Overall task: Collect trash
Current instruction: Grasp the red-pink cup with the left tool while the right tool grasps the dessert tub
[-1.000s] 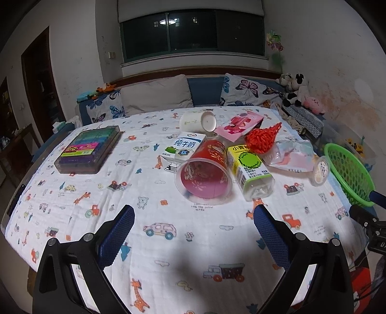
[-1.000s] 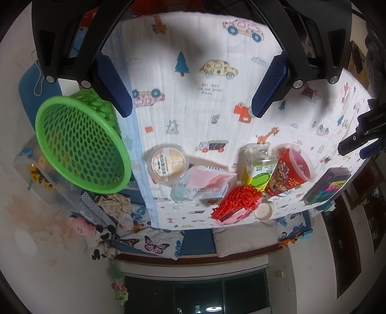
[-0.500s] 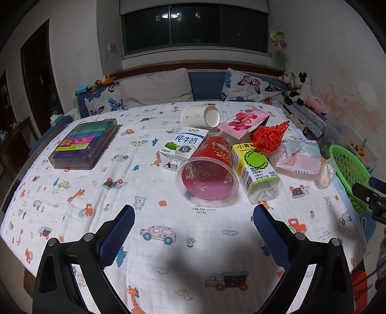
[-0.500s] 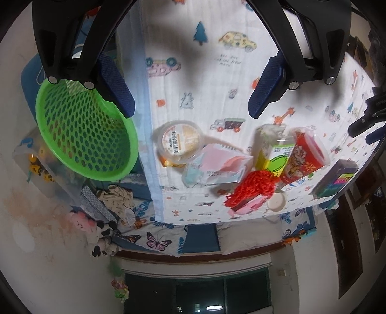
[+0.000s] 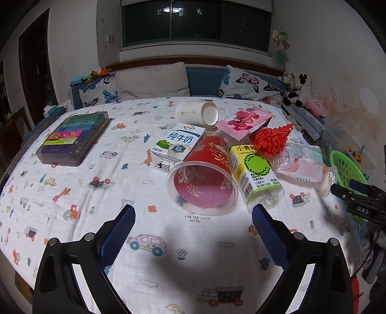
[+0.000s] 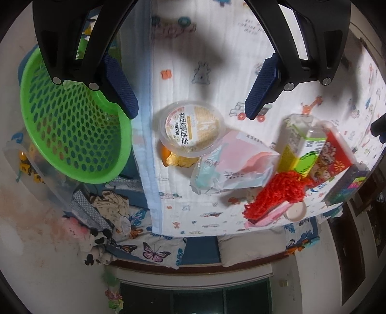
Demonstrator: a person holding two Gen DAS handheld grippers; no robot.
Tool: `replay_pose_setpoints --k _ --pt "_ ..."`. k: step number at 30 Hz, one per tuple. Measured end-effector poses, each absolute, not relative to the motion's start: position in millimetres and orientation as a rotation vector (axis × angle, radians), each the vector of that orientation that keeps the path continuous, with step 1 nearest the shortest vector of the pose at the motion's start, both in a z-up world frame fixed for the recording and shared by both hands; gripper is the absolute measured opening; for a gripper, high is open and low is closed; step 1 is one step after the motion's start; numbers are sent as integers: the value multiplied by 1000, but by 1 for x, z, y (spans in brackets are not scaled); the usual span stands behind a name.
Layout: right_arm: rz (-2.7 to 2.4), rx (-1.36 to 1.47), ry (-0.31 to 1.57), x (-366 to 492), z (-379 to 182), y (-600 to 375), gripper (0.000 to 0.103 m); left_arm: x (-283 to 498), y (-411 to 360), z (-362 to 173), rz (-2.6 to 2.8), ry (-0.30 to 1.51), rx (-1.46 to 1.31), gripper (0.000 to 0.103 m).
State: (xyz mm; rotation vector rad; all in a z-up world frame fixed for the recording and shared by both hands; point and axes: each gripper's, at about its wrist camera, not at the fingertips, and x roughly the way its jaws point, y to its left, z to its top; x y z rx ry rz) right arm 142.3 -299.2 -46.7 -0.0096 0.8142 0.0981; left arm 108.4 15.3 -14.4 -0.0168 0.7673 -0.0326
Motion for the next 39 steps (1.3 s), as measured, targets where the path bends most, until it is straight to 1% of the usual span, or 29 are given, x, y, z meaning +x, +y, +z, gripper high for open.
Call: replay_pose_setpoints --k 1,3,5,7,10,14,18,23,26,28,29,30,31,32,33,34,36,37,39 --pt "99 -12 818 145 -49 -300 87 112 15 -16 -35 770 -20 93" --pt "102 -15 830 153 -55 -300 86 116 14 -20 -41 777 -25 86" --pt "102 -19 837 158 -59 -301 85 123 14 -25 -50 794 -39 86" --pt "102 -26 844 163 -63 -302 84 128 14 -28 -61 805 -58 82" --pt "107 -28 847 166 -66 -303 83 134 13 -33 -75 812 -74 79" --pt "125 -33 849 171 -67 -300 76 144 10 -38 -92 820 -92 72" --pt "139 -33 847 172 -66 -298 70 153 6 -43 -116 825 -110 68" --pt "142 -31 845 172 -65 -296 70 164 -1 -47 -130 824 -110 63" --pt "134 -36 844 173 -65 -295 71 169 -3 -50 -131 826 -116 62" --pt "129 -41 847 175 -67 -294 71 172 -4 -53 -133 829 -120 58" --pt "129 -39 850 175 -67 -293 71 175 -4 -54 -134 832 -123 55" --pt "127 -37 853 175 -68 -293 71 175 -4 -55 -135 834 -126 49" --pt "125 -37 855 175 -69 -293 71 177 -4 -56 -136 836 -127 47" --pt "122 -39 856 176 -69 -293 68 178 -4 -56 -135 836 -129 44" --pt "118 -36 854 175 -69 -294 68 178 -4 -56 -133 835 -133 39" --pt "119 -27 851 174 -68 -295 68 180 -4 -56 -136 834 -139 36" --pt "122 -19 848 171 -67 -295 68 181 -3 -55 -148 829 -149 25" --pt "123 -18 846 170 -66 -294 67 180 -3 -55 -153 825 -148 23" --pt "126 -16 839 165 -64 -293 67 179 -5 -53 -159 816 -139 11"
